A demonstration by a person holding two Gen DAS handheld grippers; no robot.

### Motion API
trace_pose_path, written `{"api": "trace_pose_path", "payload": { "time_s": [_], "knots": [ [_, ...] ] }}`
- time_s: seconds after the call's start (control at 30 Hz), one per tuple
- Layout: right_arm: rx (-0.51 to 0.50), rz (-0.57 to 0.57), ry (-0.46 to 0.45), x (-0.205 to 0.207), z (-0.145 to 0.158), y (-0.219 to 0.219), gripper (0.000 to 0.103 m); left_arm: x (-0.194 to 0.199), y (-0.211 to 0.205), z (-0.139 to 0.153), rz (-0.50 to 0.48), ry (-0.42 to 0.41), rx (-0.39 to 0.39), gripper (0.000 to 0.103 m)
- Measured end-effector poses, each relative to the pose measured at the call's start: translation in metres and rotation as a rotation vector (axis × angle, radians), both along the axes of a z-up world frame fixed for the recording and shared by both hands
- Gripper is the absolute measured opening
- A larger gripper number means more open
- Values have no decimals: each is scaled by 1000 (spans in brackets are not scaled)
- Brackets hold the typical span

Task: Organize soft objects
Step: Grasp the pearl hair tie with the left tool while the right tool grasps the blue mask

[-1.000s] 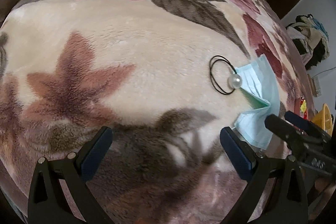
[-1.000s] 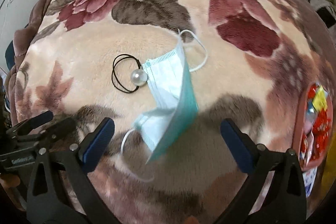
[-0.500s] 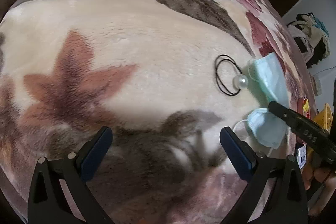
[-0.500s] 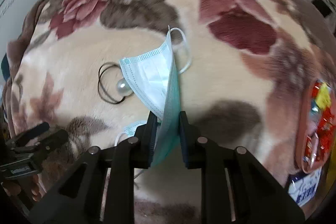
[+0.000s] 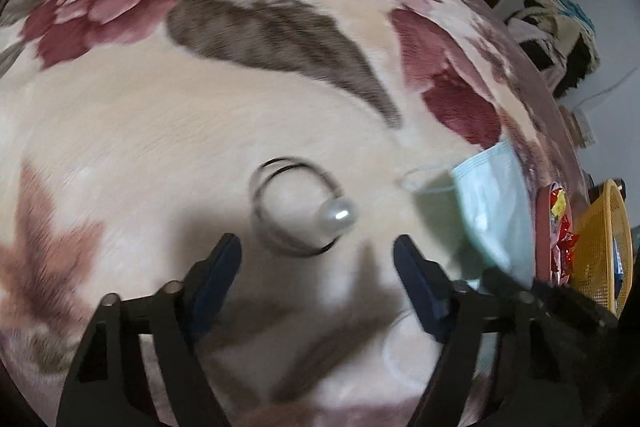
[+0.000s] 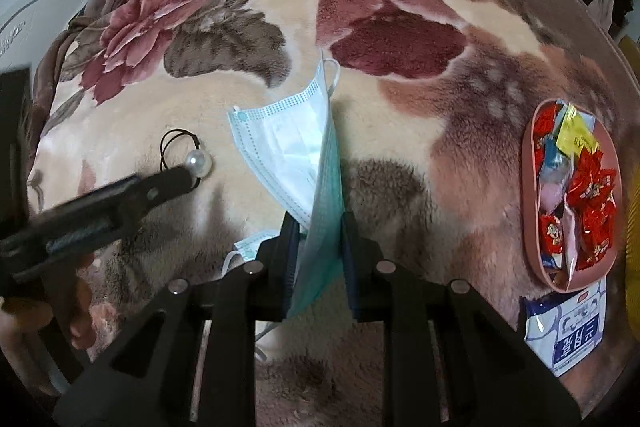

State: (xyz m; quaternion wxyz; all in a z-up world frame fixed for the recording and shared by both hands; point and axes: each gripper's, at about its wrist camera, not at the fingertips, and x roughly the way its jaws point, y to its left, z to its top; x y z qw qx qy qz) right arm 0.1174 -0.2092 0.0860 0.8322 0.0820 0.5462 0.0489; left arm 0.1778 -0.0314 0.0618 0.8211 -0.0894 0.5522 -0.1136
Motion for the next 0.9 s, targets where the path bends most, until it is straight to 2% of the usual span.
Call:
{"api": "trace_pose_path", "payload": {
  "time_s": [0.03,0.1,0.13,0.17,0.3,0.53,0.9],
  "knots": [
    [4,0,2,0,-1,-1,21,3,-6,-1,-14,3,6,41],
    [7,2,4,-1,-3,-1,21,9,-18,-6,-34,9,35,37],
    [10,3,5,0,-3,-1,21,12,-21,-9,-44,18,39,25],
    [11,3,6,0,-4,-1,21,14,-24,-13,-50,31,48,23],
    [18,10,8,-1,-5,2,21,9,-17,-16,-33,32,29,22],
    [36,44,6,-10,-4,18,21,-25,8,-9,-17,39,19,22],
    [57,88,-7,-36,9,40,21,-73,31,1,3,40,52,22]
  ]
}}
